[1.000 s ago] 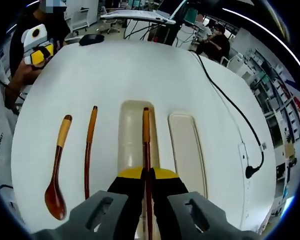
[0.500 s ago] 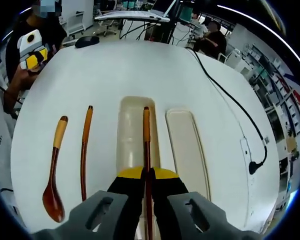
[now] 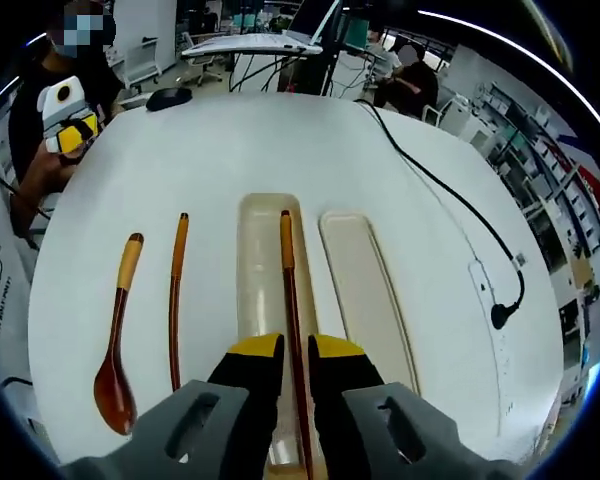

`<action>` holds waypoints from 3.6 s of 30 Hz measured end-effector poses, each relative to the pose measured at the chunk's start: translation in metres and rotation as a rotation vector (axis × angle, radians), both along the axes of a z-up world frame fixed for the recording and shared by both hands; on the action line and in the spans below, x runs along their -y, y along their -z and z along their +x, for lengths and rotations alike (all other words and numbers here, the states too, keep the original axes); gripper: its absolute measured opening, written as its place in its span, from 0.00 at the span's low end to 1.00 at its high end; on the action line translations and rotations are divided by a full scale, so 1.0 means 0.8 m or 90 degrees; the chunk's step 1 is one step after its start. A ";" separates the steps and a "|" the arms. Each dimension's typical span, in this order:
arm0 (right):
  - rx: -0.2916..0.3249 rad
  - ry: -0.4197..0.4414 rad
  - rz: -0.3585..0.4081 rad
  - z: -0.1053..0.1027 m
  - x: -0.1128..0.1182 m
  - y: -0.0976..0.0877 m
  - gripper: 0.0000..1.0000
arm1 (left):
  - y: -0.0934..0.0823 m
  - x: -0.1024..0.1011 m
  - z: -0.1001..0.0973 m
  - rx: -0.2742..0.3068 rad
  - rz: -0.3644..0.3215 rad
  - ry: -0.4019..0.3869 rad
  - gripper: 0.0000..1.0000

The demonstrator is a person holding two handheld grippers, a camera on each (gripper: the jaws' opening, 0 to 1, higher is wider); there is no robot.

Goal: Arrange the utensils inside the cutlery case until each visible utensil rests in its matching compartment.

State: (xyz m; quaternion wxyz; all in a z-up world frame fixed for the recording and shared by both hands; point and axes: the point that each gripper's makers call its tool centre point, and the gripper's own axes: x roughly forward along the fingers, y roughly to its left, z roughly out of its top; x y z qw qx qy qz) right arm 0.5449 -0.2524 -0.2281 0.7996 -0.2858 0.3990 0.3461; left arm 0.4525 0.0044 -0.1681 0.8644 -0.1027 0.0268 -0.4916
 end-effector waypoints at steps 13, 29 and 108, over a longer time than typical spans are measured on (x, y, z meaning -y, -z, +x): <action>-0.030 0.060 -0.026 -0.045 0.086 0.001 0.05 | -0.010 0.015 -0.003 0.012 0.011 0.016 0.07; -0.048 0.042 -0.023 -0.046 0.079 0.007 0.02 | -0.011 0.021 -0.008 0.010 0.033 0.016 0.07; -0.127 -0.120 -0.023 -0.073 -0.095 0.031 0.08 | 0.000 -0.022 -0.015 0.009 0.019 -0.005 0.07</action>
